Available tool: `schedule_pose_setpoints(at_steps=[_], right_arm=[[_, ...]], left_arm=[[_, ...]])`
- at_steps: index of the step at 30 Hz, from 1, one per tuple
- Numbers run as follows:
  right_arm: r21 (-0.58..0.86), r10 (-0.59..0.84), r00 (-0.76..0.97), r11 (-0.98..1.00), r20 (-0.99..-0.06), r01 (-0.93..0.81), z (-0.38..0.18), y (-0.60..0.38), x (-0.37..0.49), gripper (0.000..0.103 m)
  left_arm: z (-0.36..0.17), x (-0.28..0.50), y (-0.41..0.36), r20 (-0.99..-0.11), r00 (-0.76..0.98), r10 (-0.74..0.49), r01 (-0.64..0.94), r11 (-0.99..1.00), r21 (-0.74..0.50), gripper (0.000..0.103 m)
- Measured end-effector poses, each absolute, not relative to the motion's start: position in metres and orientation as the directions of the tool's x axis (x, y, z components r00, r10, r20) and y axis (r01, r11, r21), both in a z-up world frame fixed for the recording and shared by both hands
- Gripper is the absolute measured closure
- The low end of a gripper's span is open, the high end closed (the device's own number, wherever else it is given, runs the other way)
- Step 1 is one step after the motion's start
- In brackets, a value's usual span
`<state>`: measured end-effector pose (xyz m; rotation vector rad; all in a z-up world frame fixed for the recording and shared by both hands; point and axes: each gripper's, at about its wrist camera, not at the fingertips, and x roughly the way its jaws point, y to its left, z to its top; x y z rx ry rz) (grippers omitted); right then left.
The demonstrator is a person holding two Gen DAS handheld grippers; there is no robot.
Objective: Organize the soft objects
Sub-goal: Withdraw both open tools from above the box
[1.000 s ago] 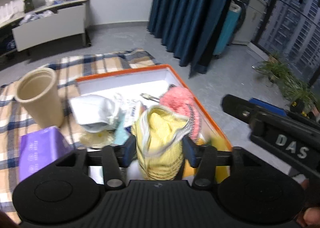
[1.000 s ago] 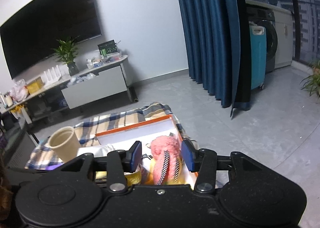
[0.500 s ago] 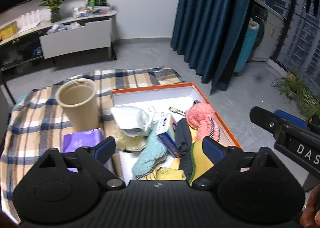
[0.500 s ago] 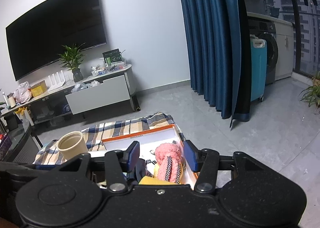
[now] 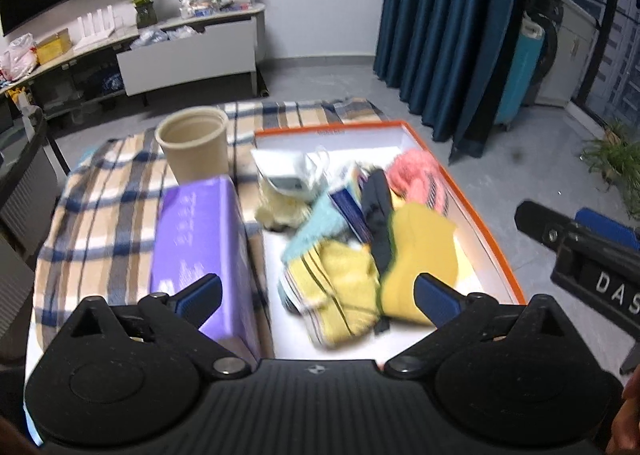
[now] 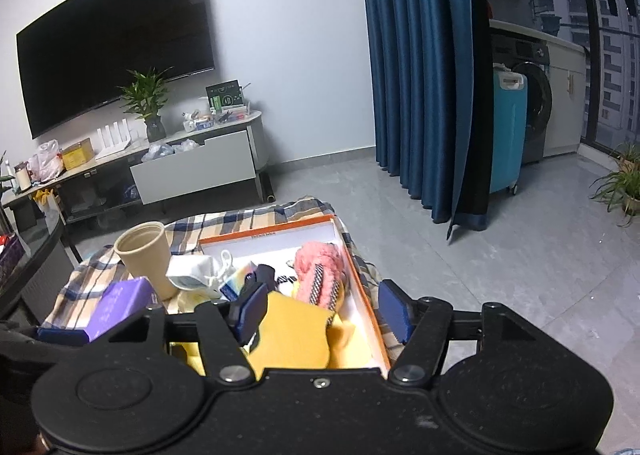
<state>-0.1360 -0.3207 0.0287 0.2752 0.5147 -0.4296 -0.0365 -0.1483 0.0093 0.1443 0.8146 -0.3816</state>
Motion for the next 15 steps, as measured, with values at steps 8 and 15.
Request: schedule_pose_setpoints(at_steps=[8, 15], right_arm=[[0.140, -0.316, 0.766, 0.875, -0.560, 0.463, 0.014, -0.318, -0.150, 0.025], [0.142, -0.309, 0.770, 0.879, -0.559, 0.456, 0.014, -0.314, -0.154, 0.025]], left_arm=[[-0.005, -0.058, -0.152, -0.750, 0.609, -0.259, 0.406, 0.914, 0.013, 0.000], [-0.006, -0.068, -0.153, -0.746, 0.610, -0.267, 0.414, 0.910, 0.013, 0.000]])
